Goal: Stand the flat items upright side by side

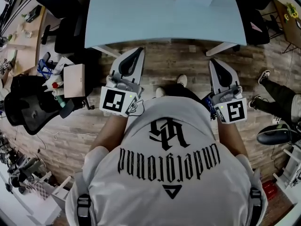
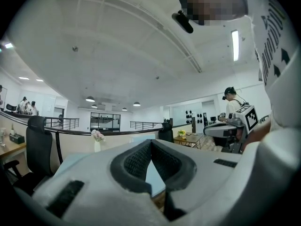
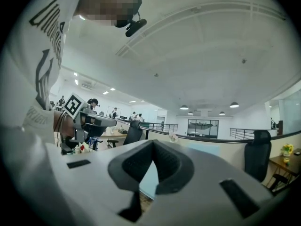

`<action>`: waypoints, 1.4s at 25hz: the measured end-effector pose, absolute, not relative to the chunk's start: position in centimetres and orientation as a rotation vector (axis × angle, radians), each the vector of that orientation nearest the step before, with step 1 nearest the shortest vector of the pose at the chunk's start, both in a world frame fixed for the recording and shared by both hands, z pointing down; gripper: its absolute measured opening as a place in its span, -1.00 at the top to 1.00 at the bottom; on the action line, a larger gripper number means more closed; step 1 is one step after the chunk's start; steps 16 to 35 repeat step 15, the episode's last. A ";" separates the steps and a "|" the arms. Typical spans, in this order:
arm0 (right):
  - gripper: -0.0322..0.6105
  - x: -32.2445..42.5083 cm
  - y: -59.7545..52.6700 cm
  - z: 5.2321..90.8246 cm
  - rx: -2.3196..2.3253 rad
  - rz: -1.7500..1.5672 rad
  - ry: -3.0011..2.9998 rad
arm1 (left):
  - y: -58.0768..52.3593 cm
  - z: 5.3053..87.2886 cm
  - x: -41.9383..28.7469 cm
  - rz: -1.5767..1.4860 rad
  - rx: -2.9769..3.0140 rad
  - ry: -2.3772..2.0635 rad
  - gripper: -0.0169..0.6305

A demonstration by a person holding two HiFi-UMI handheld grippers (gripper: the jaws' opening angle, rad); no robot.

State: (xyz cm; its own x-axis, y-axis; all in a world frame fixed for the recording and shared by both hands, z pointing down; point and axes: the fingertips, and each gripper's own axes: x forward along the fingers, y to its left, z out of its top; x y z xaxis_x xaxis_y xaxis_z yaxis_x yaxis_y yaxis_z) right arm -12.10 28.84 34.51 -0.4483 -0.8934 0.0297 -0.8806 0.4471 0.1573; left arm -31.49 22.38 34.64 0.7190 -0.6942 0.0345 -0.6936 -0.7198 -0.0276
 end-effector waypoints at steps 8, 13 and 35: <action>0.88 -12.8 28.7 33.9 1.587 -0.187 -2.589 | 22.6 34.2 -32.7 -0.049 -2.895 1.194 0.95; 0.89 -13.4 28.9 33.5 1.601 -0.162 -2.608 | 22.8 34.3 -33.4 -0.051 -2.902 1.186 0.95; 0.89 -13.8 29.1 33.4 1.601 -0.166 -2.610 | 23.0 34.5 -33.6 -0.054 -2.907 1.184 0.95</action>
